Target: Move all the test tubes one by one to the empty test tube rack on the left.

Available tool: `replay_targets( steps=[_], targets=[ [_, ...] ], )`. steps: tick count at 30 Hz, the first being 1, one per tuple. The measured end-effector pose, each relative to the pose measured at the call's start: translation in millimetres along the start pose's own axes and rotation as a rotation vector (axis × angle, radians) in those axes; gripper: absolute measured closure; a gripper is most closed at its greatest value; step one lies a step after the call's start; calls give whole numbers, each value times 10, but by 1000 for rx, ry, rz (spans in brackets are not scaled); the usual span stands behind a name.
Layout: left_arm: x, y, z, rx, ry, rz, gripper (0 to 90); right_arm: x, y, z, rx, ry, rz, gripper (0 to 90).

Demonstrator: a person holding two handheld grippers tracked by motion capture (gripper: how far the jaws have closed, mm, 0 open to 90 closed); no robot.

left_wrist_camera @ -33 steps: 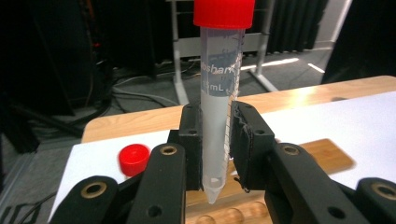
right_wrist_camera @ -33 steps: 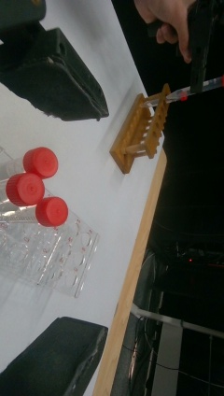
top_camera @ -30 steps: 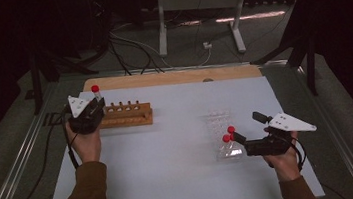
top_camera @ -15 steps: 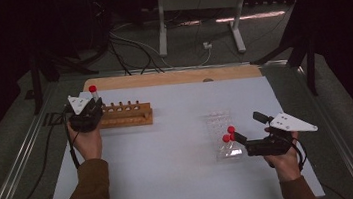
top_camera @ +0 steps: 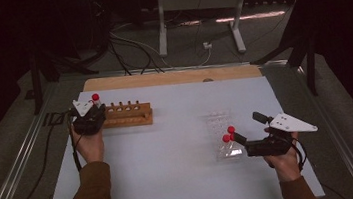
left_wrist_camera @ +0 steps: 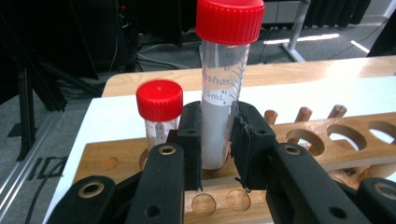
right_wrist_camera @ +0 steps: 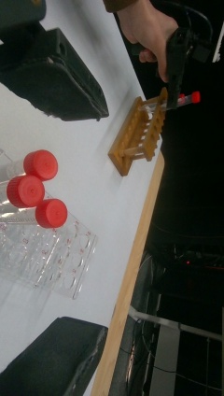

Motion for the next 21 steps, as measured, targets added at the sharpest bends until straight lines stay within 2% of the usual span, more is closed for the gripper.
replay_targets(
  steps=[7,16,21],
  targets=[
    [-18,-39,30,-36,15,-4,732,13,17,-5,3,-6,1,0],
    [-42,-35,44,-39,32,2,722,9,16,-5,4,-5,0,0],
    [-51,-18,50,-37,35,12,676,12,18,-5,4,-5,1,0]
  ],
)
Point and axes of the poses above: each handheld gripper's, and its own axes: y roughly backward along the jaws, z roughly out of its underside, x roughly to its right, the point moved 1 cm from there along -y, roughly forward along the jaws, and after that the axes turned 14 degrees about -y, right-handed, at the moved point
